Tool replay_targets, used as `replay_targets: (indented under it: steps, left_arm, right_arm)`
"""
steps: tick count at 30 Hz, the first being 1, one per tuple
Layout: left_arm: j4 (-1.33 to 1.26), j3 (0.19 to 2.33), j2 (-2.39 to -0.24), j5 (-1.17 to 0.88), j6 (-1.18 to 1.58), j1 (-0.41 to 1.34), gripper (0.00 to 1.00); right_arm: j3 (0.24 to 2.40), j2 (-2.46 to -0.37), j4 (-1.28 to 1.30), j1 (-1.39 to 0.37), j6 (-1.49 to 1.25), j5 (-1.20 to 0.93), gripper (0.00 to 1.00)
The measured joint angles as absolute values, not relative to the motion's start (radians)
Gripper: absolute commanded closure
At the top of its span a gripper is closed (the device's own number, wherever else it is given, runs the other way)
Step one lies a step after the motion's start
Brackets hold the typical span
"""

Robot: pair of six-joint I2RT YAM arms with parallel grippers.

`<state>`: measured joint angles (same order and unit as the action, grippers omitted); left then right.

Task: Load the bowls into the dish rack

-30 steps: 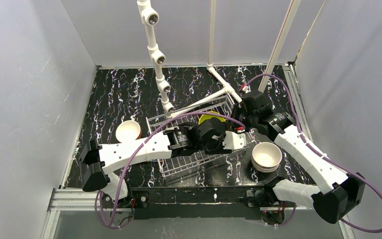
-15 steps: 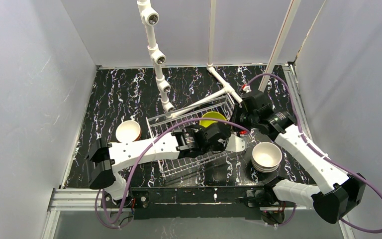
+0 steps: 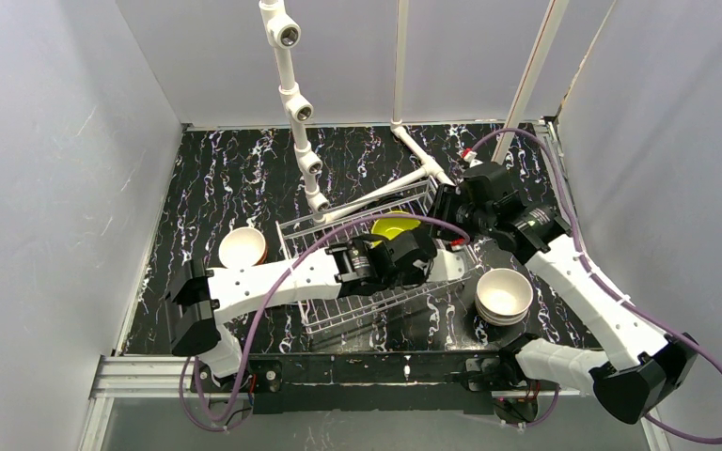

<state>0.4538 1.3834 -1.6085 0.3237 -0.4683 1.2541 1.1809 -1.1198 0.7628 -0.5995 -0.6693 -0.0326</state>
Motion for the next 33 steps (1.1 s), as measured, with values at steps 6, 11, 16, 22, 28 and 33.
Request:
replay_targets:
  steps: [6, 11, 16, 22, 28, 33]
  left_arm:
    - [0.446, 1.382, -1.575, 0.209, -0.248, 1.224, 1.00]
    - [0.433, 1.382, -1.518, 0.128, -0.010, 1.203, 1.00]
    - [0.370, 1.378, -1.512, 0.035, 0.317, 1.098, 1.00]
    - [0.237, 1.367, -1.572, -0.073, 0.643, 1.013, 1.00]
    - [0.042, 1.368, -1.713, -0.167, 0.903, 0.981, 1.00]
    - [-0.019, 1.370, -1.810, -0.164, 1.046, 0.970, 1.00]
  right_arm:
    - [1.190, -1.060, 0.727, -0.599, -0.716, -0.007, 0.32]
    - [1.190, -1.005, 0.730, -0.598, -0.757, 0.114, 0.32]
    - [1.190, -0.941, 0.769, -0.598, -0.806, 0.377, 0.32]
    - [1.188, -0.884, 0.816, -0.596, -0.810, 0.569, 0.31]
    - [1.129, -0.886, 0.817, -0.596, -0.681, 0.515, 0.31]
    - [1.114, -0.929, 0.828, -0.596, -0.605, 0.465, 0.33]
